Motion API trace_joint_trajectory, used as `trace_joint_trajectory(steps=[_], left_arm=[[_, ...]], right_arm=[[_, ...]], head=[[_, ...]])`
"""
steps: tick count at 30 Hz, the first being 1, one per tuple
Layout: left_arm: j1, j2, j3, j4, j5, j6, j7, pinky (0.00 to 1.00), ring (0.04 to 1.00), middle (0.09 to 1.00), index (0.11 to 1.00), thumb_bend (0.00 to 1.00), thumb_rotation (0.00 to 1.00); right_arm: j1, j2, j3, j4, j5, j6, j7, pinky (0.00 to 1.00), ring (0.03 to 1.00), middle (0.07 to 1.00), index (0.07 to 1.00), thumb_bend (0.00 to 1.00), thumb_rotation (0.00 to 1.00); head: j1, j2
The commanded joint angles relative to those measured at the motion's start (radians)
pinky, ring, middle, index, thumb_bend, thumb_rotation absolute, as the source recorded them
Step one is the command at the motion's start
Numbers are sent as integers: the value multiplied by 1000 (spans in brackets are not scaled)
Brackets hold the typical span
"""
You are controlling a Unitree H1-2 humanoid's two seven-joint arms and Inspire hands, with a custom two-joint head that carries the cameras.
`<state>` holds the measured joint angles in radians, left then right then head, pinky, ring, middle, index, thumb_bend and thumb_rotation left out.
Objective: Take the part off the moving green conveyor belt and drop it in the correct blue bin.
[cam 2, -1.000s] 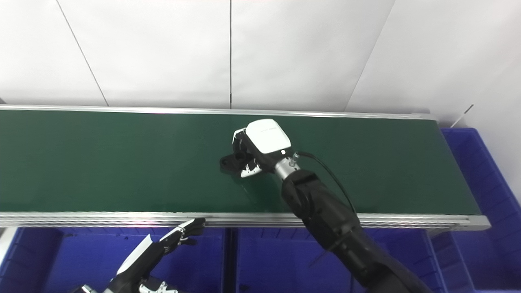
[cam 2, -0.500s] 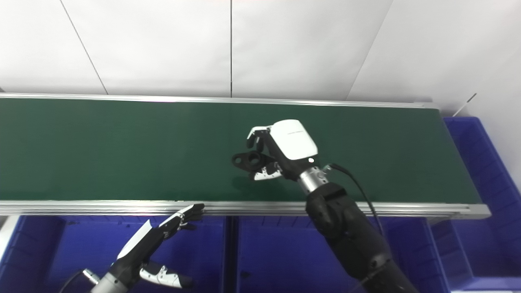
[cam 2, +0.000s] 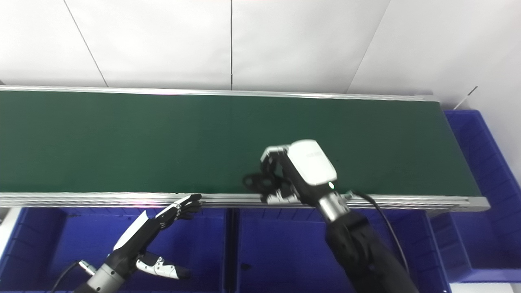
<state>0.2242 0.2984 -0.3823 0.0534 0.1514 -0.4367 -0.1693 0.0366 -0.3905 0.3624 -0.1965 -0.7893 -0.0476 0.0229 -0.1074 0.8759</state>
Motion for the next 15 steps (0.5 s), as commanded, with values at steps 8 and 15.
trace_joint_trajectory(steps=[8, 15], left_arm=[[-6, 13, 20, -35, -38, -33, -35, 764, 842, 887, 910, 870, 470], [-6, 9, 39, -35, -46, -32, -54, 773, 852, 890, 905, 885, 481]], right_arm=[[96, -16, -5, -71, -21, -16, 70, 211, 274, 471, 487, 531, 0], [98, -9, 11, 11, -45, 3, 126, 192, 256, 470, 487, 531, 0]], head=[[-7, 12], [-11, 20]])
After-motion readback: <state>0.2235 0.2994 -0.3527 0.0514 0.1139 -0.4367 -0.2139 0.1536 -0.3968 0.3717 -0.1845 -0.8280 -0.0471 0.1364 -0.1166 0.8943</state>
